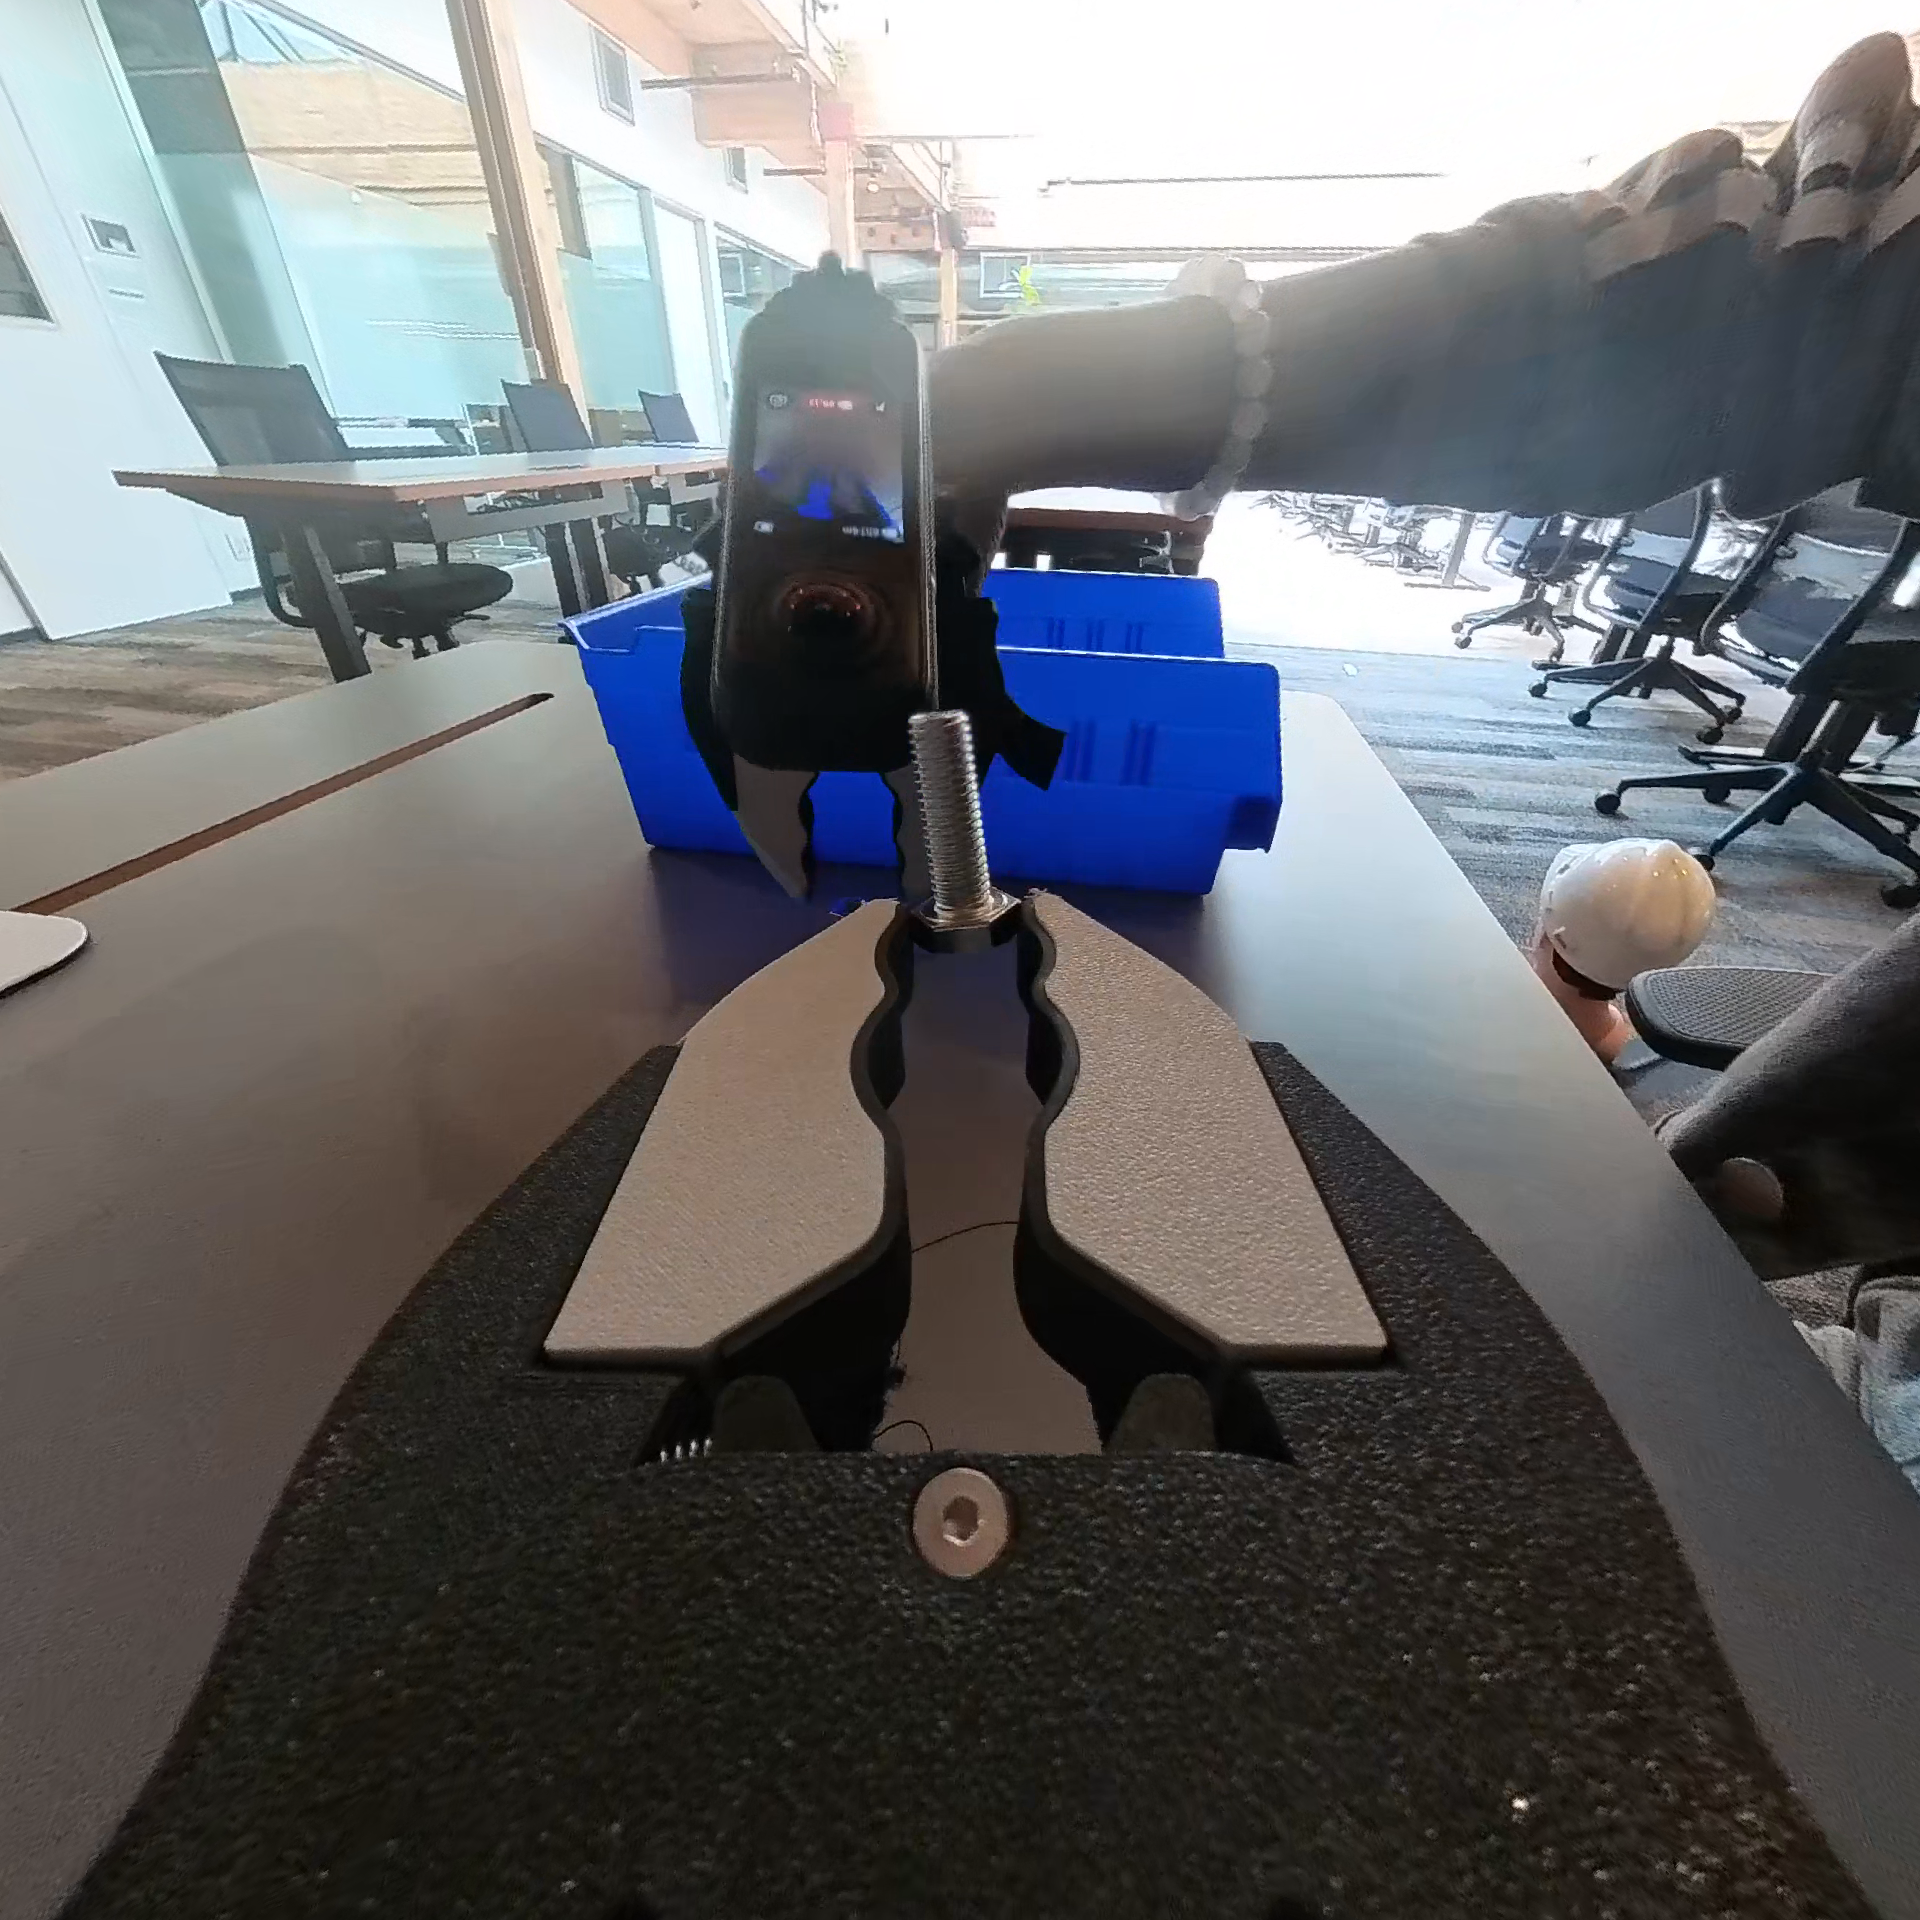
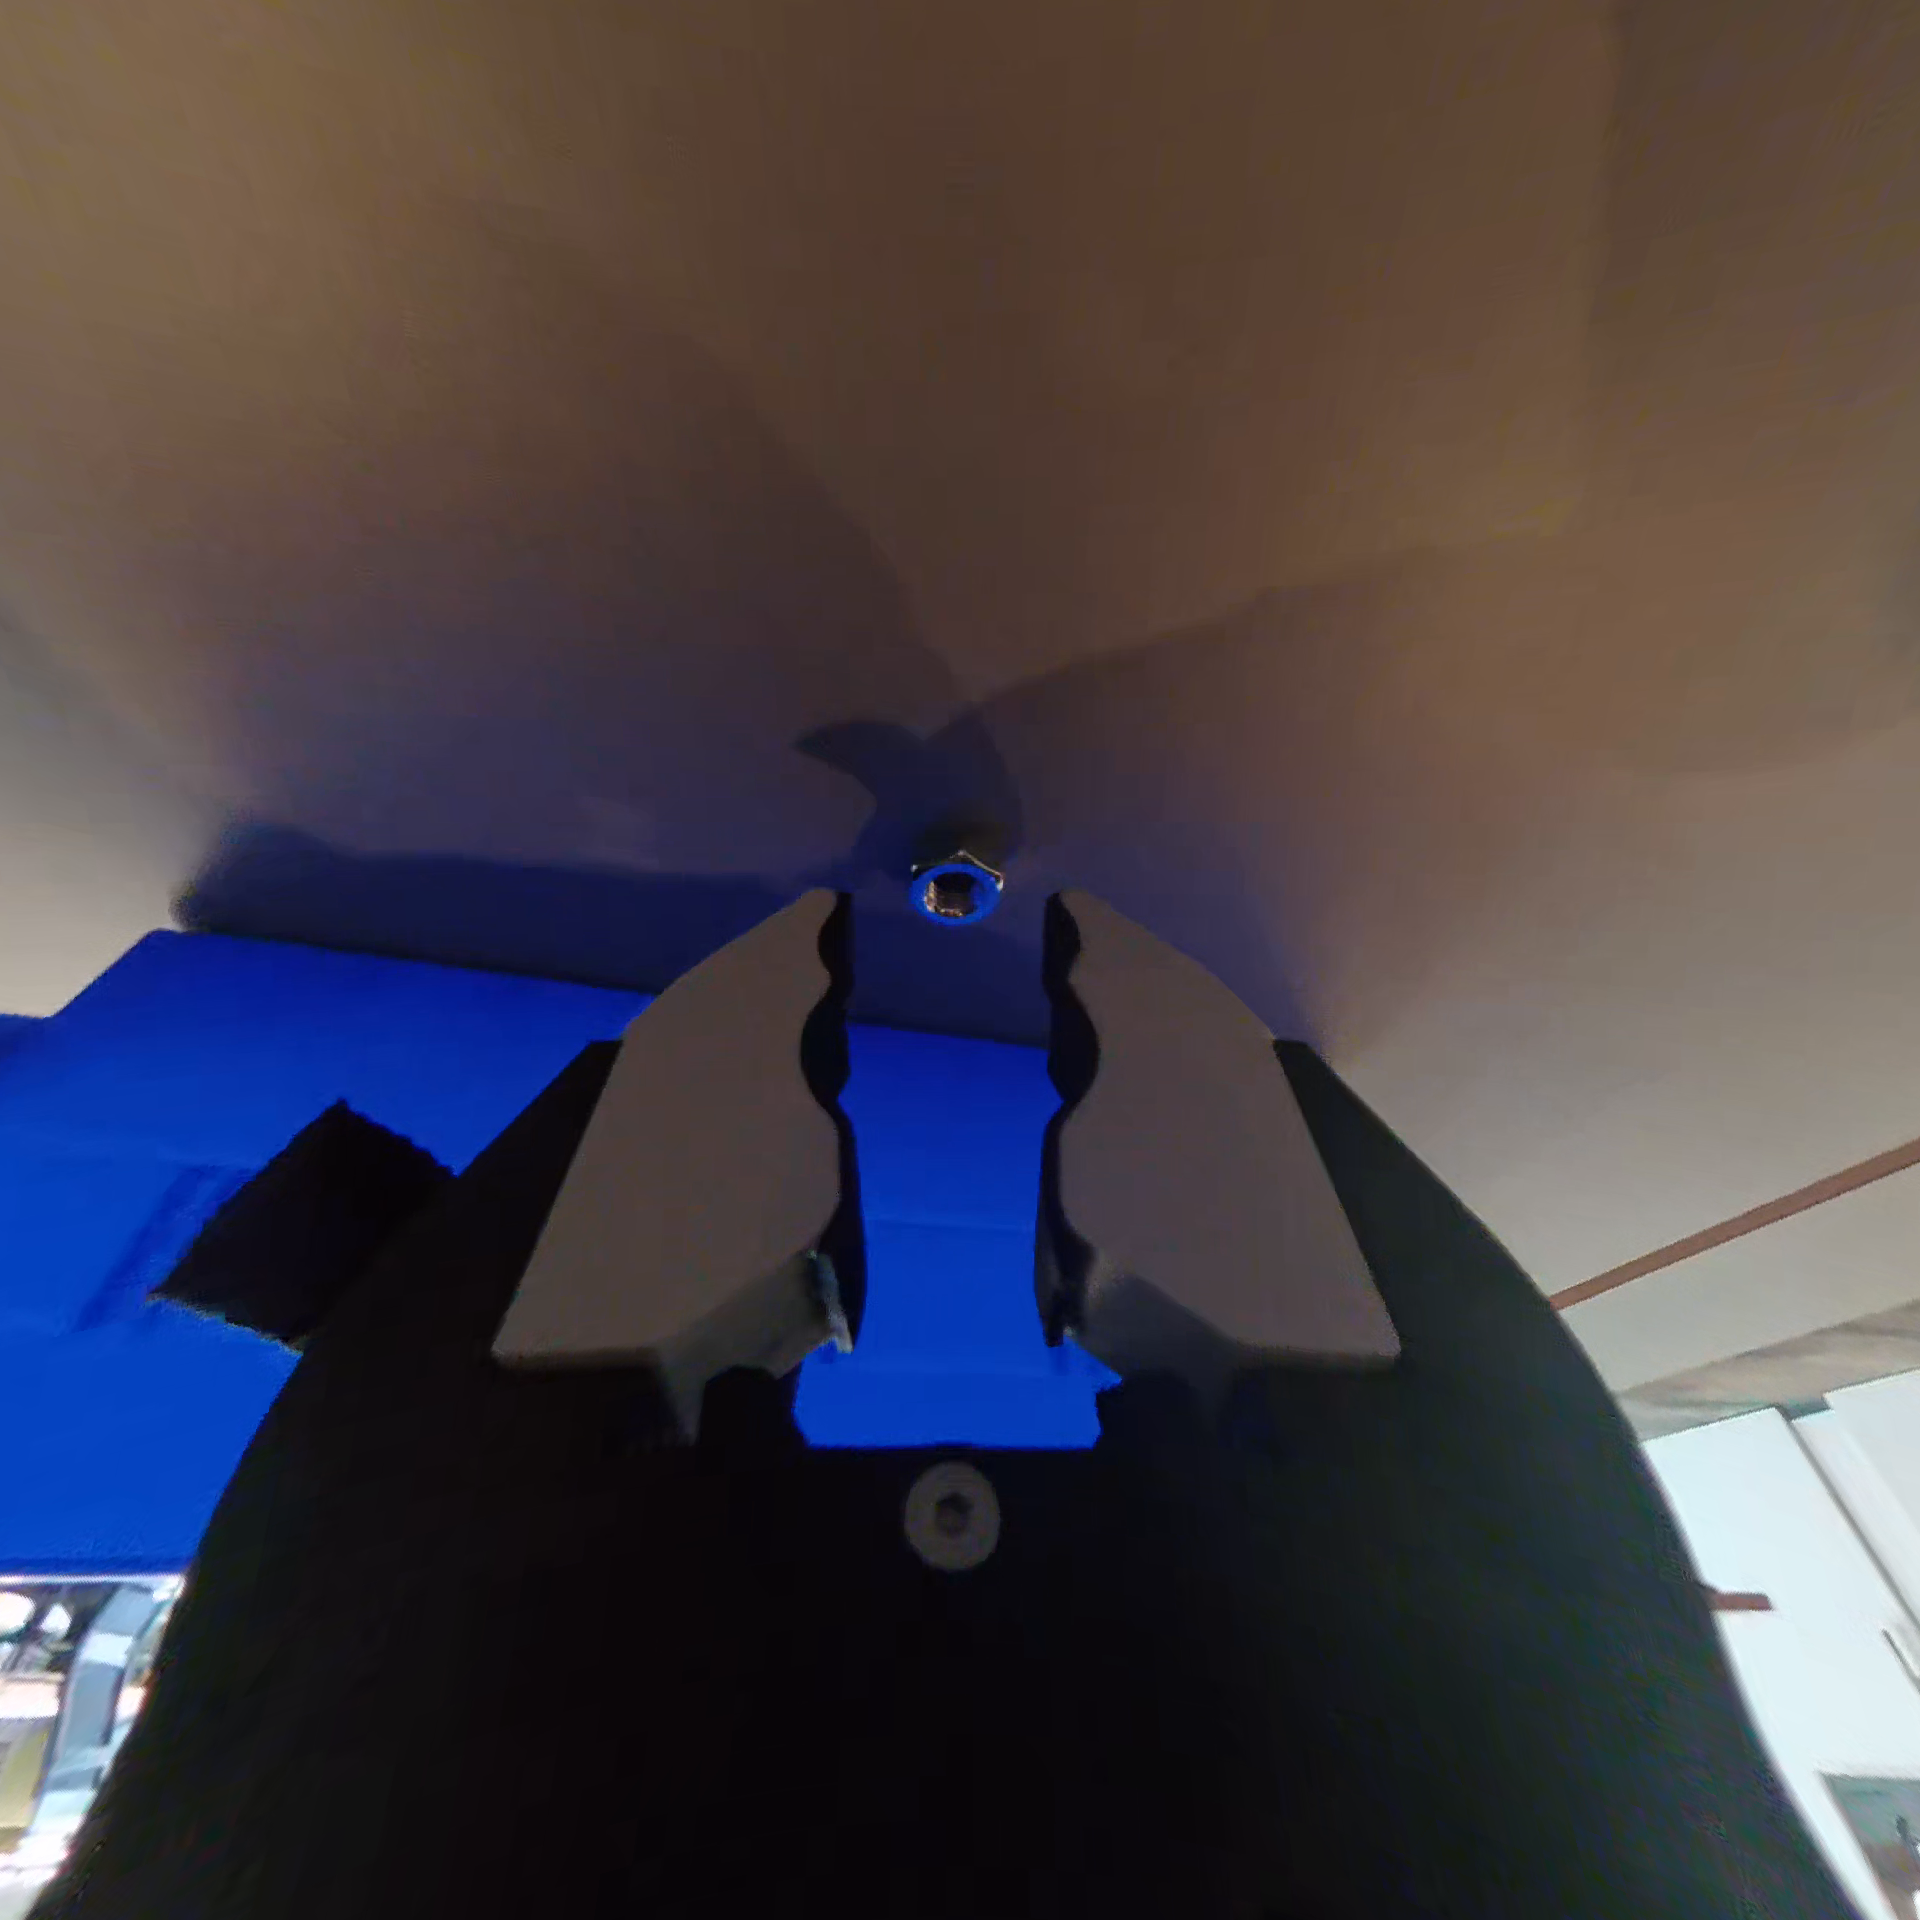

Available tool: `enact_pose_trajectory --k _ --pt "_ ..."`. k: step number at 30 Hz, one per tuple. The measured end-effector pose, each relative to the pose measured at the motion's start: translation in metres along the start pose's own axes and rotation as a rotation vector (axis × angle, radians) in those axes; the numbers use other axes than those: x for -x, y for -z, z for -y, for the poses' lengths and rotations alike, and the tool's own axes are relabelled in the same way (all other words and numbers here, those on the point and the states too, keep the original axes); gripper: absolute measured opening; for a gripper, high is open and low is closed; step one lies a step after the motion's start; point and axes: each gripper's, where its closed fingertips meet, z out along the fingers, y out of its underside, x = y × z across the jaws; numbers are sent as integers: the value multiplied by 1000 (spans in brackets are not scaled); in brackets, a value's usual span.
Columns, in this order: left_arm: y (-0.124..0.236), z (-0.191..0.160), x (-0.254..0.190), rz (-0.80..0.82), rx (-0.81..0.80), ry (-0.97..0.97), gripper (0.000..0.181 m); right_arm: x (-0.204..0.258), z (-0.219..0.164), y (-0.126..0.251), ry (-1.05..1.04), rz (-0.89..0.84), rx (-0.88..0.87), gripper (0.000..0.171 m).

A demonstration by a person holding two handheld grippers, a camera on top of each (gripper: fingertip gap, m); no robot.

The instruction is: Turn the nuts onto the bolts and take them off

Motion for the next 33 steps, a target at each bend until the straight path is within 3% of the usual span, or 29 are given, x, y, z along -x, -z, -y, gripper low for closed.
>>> enact_pose_trajectory --k 9,14,21,24,29,33 --pt "2 1 1 -3 -11 7 19 0 -2 -10 92 49 95 32" --pt "1 0 1 -6 -7 8 19 -2 -1 -10 116 26 93 18" --pt "1 1 1 -3 -9 12 19 -7 4 -6 111 -17 42 17" --pt "1 0 2 -3 -8 16 19 -14 23 29 47 -57 -161 17" --pt "0 -1 0 -10 6 6 19 -7 72 134 113 -134 -502 17" --pt "-2 -4 -3 -9 29 -17 19 17 108 174 269 -131 -526 17"
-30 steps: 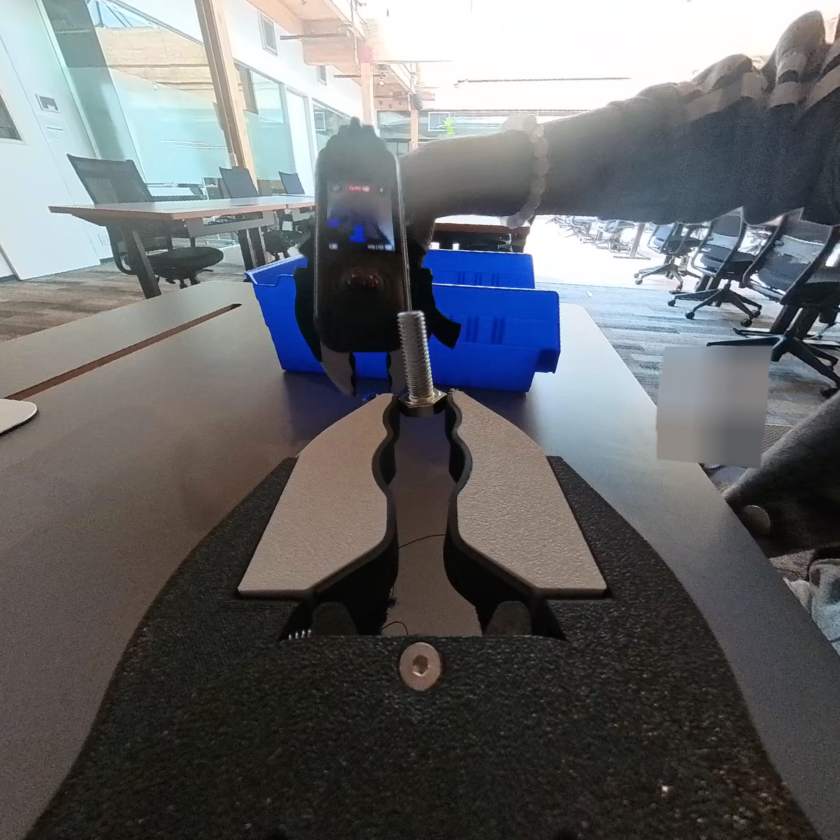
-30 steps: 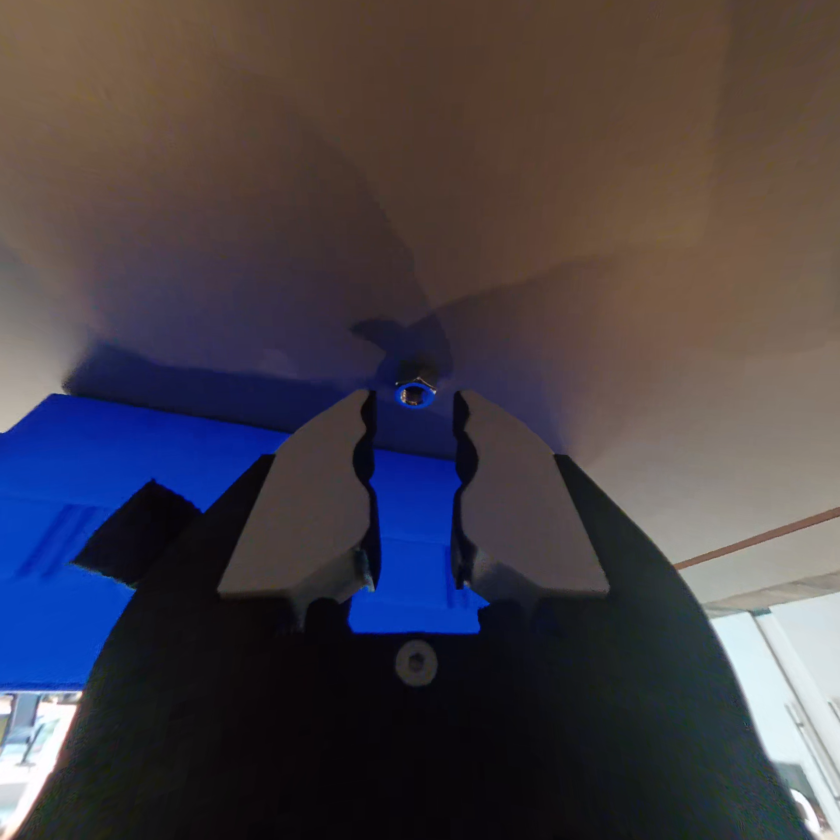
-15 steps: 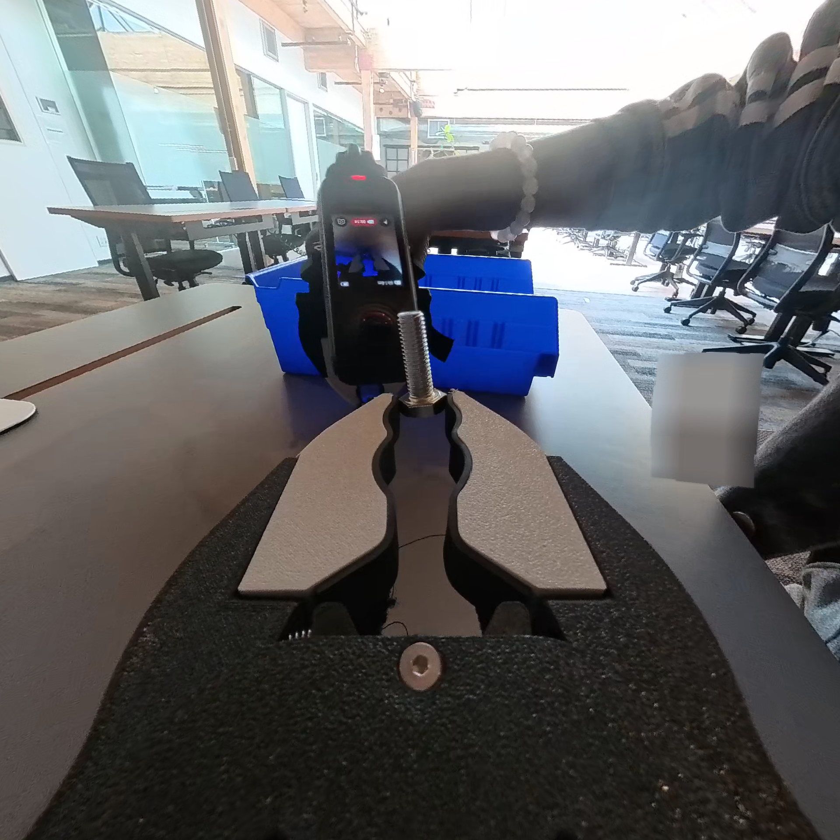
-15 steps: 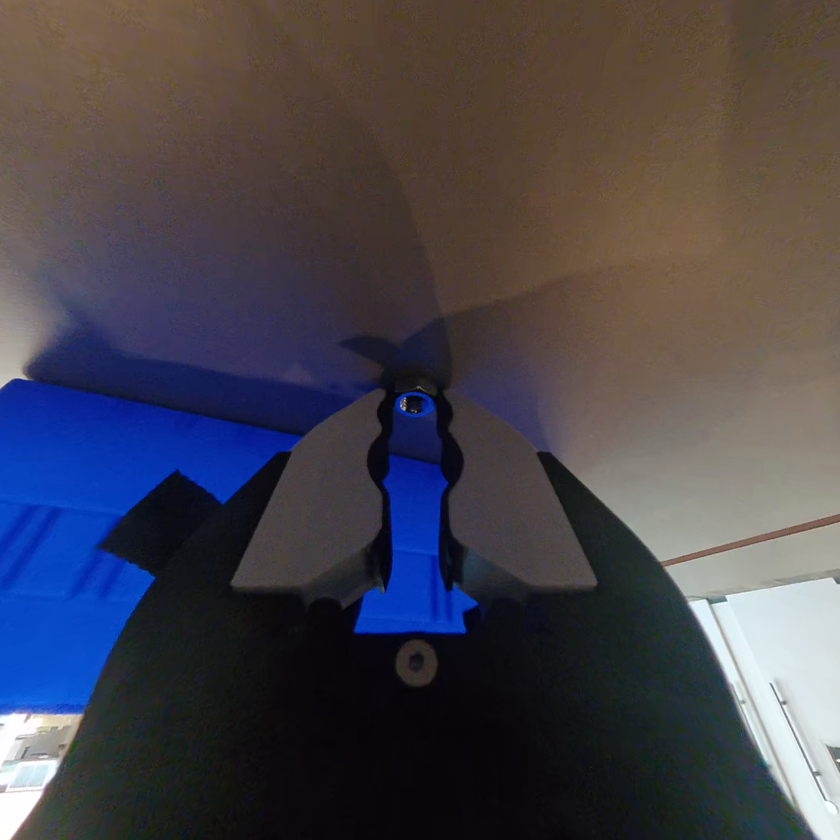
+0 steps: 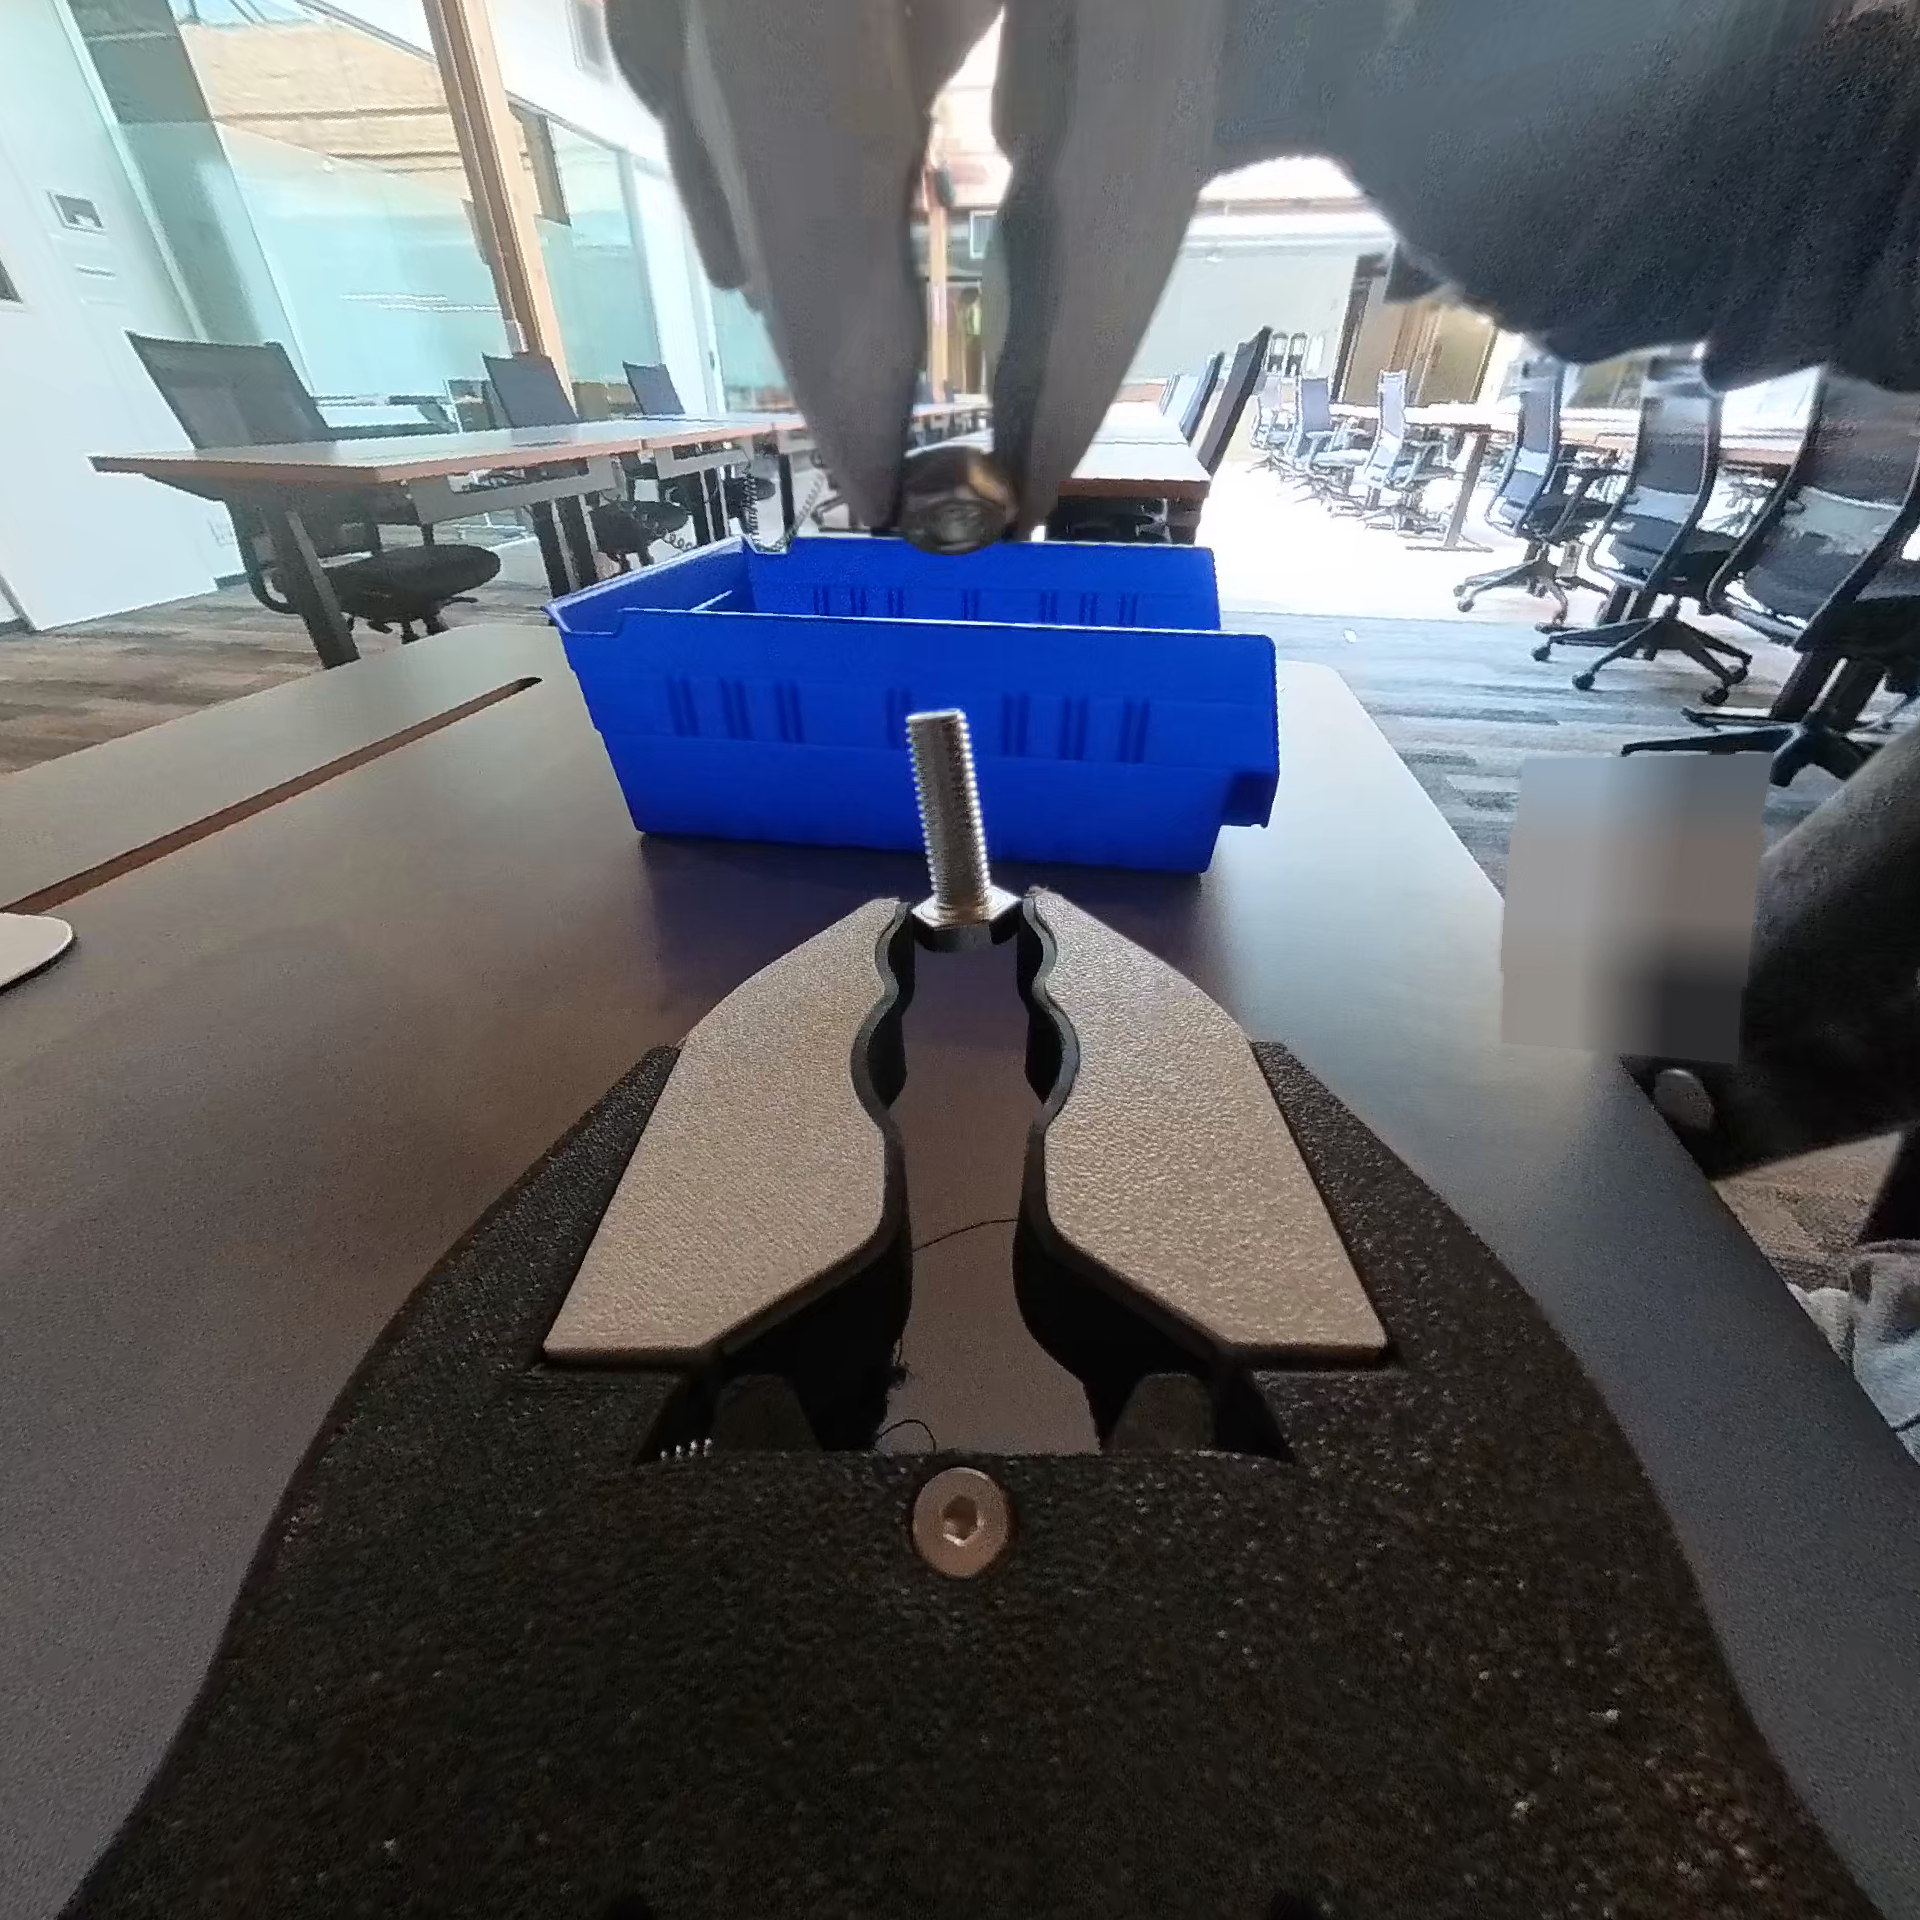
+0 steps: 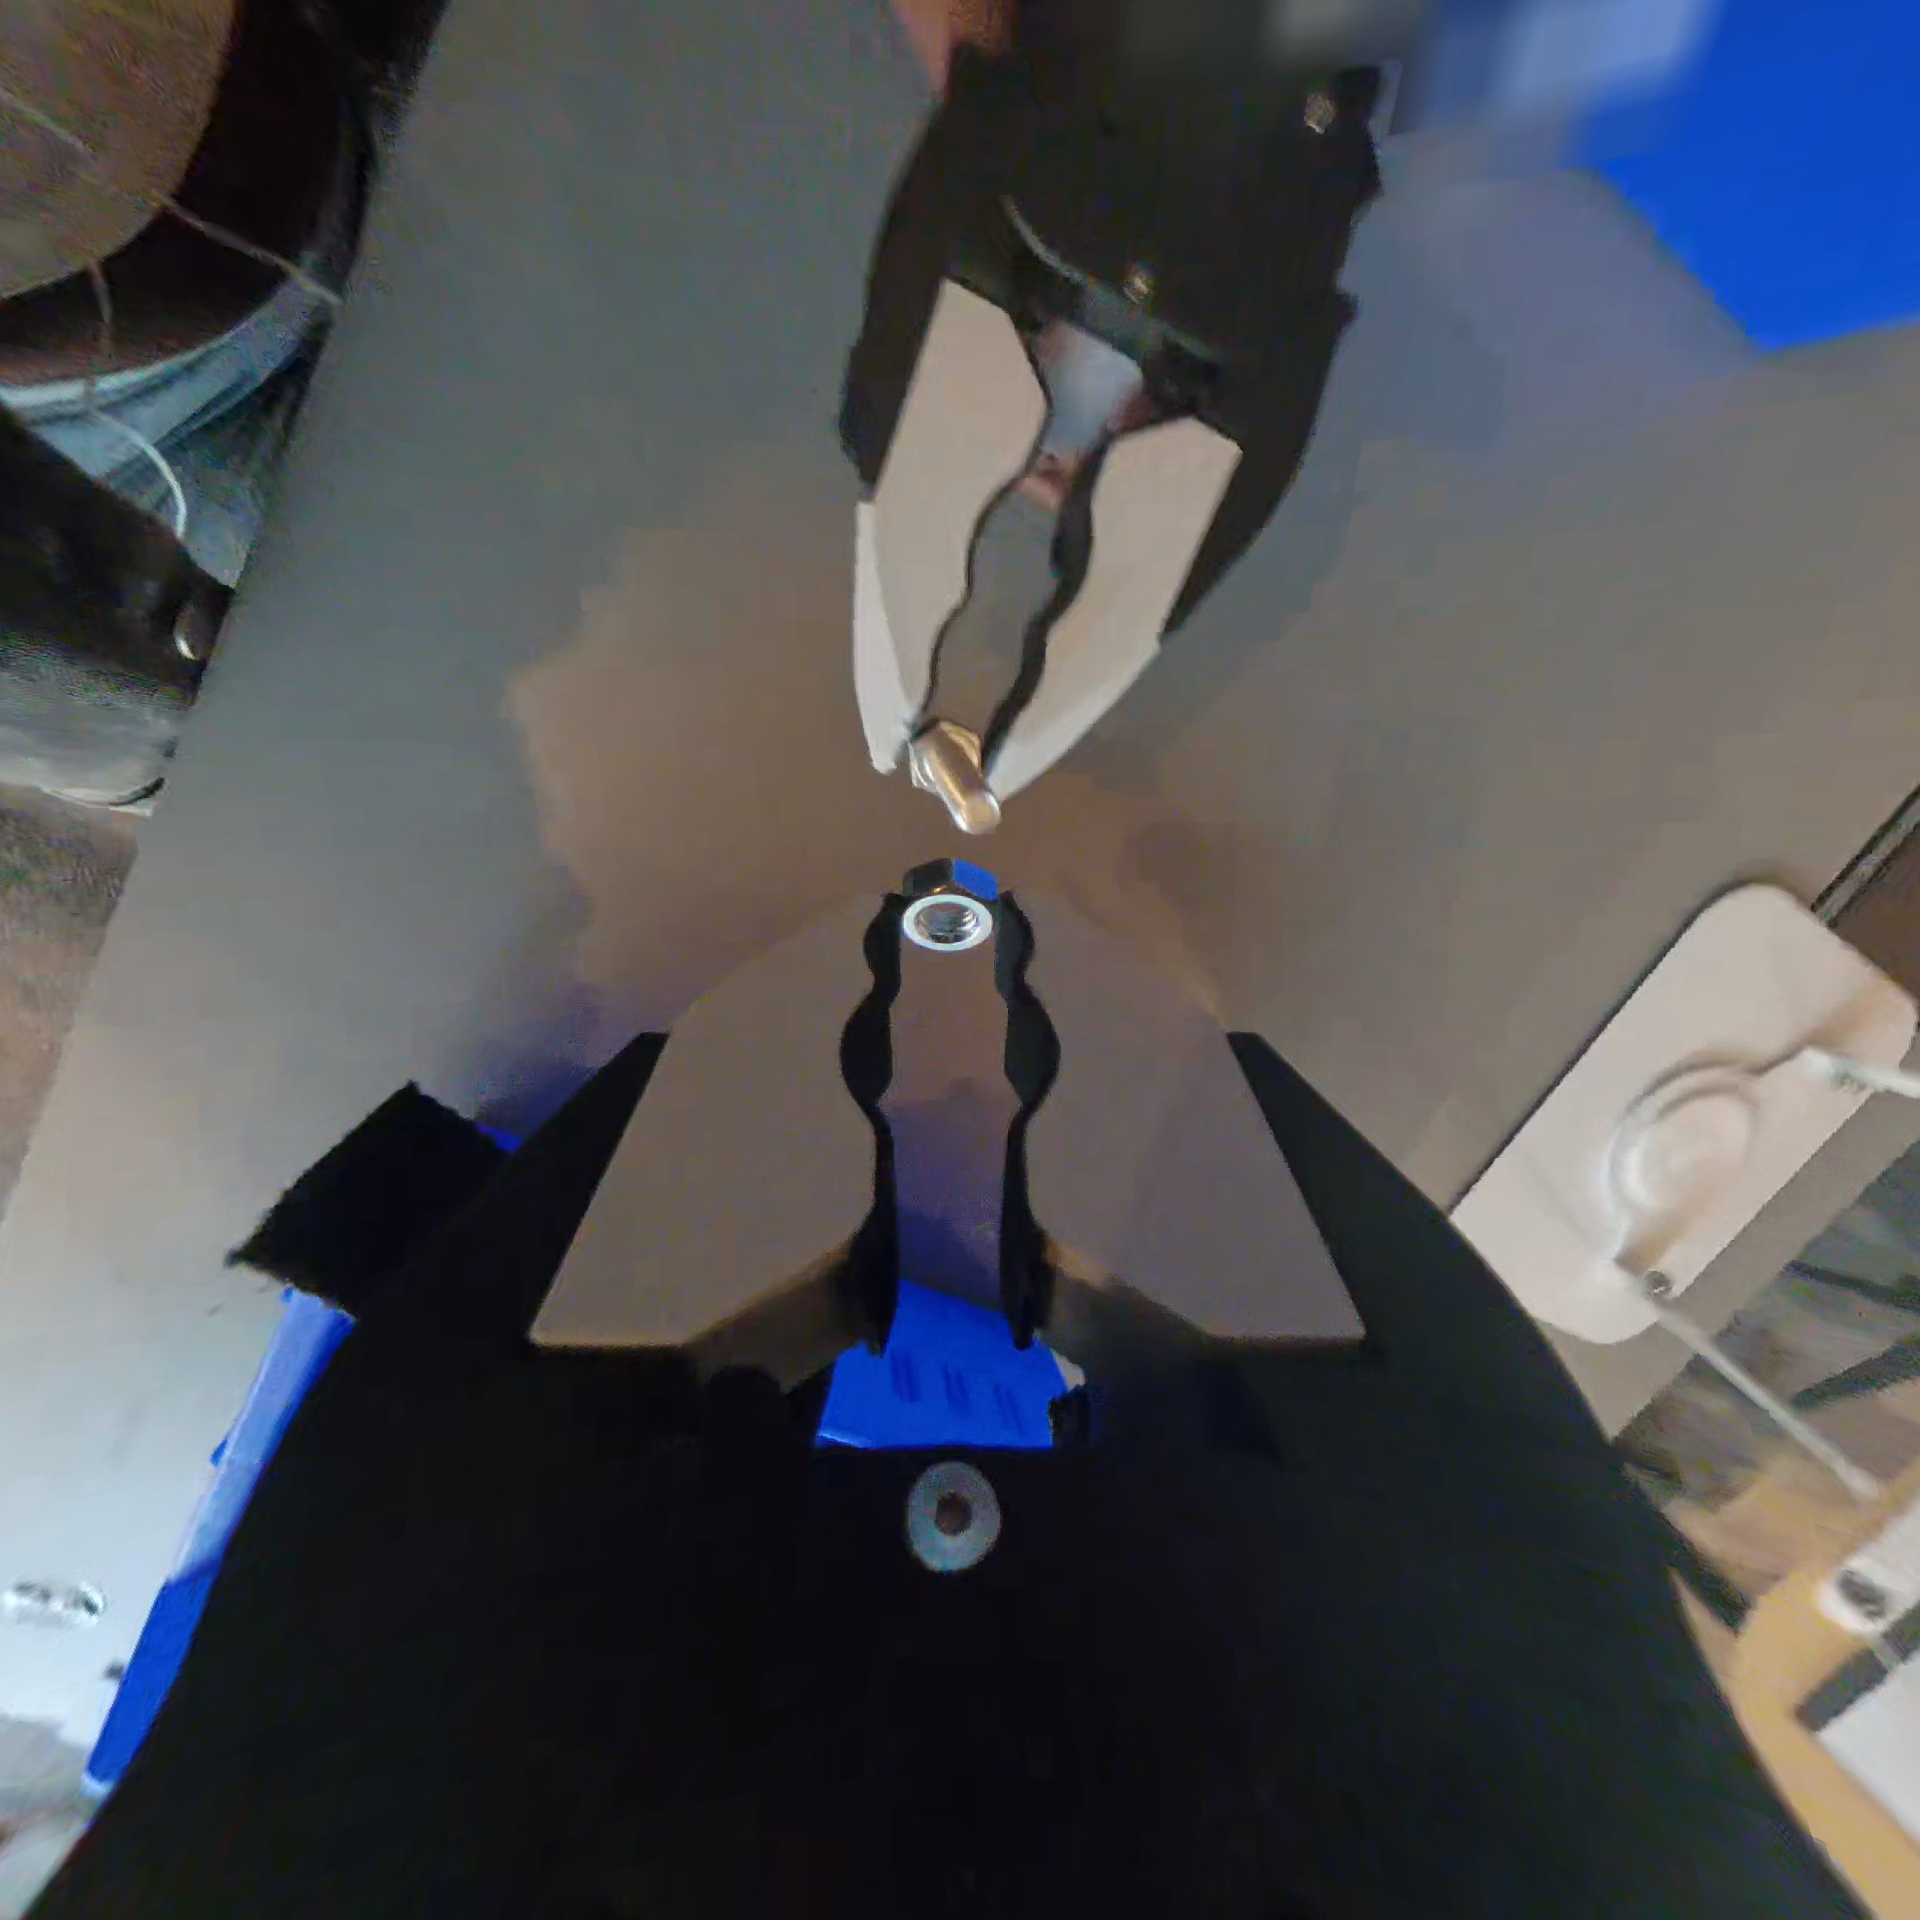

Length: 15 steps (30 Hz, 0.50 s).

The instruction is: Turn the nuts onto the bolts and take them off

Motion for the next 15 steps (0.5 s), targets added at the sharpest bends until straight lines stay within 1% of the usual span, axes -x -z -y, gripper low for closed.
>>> enact_pose_trajectory --k 2,6,15 --pt "-1 -1 0 0 5 -1 19 2 6 -5 50 24 72 17" --pt "-2 -3 -3 -8 20 -31 19 0 2 -19 88 69 183 17" --pt "-3 -5 -6 -25 33 -46 19 1 0 -26 142 114 290 17"
